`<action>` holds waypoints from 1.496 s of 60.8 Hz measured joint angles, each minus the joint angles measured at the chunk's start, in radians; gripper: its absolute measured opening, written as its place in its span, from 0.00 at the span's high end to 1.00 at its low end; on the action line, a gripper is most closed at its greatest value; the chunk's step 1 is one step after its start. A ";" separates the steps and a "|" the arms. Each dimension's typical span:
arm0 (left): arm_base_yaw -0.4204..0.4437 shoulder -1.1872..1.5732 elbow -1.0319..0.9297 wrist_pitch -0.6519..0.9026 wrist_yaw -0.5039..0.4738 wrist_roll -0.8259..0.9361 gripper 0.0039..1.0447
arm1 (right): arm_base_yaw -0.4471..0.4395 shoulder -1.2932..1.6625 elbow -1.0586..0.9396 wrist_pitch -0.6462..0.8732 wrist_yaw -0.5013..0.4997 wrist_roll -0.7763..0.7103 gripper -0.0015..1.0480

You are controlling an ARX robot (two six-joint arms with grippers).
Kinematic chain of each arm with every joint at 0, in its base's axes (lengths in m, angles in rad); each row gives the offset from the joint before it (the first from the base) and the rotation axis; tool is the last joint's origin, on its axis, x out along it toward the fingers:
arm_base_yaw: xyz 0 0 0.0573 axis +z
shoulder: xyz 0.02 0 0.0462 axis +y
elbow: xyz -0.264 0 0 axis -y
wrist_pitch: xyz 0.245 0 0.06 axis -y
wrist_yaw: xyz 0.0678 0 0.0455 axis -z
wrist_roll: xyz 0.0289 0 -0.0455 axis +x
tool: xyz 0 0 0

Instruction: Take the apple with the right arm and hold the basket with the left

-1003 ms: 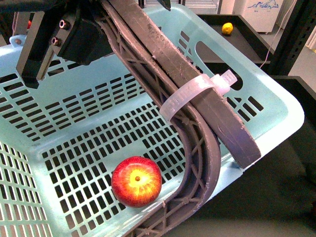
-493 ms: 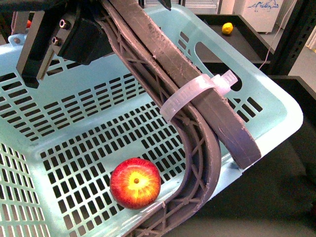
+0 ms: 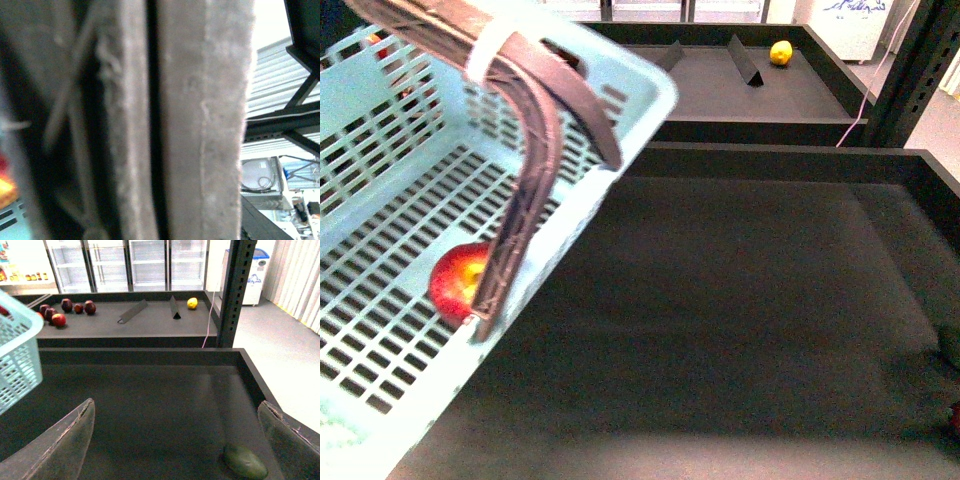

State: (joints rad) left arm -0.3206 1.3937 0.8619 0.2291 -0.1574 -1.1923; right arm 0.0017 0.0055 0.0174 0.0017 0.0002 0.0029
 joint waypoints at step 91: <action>0.373 0.351 -0.055 0.043 0.117 -0.312 0.73 | 0.000 0.000 0.000 0.000 0.000 0.000 0.08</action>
State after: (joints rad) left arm 0.0521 1.7443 0.8074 0.2726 -0.0406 -1.5047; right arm 0.0017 0.0055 0.0174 0.0017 0.0002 0.0029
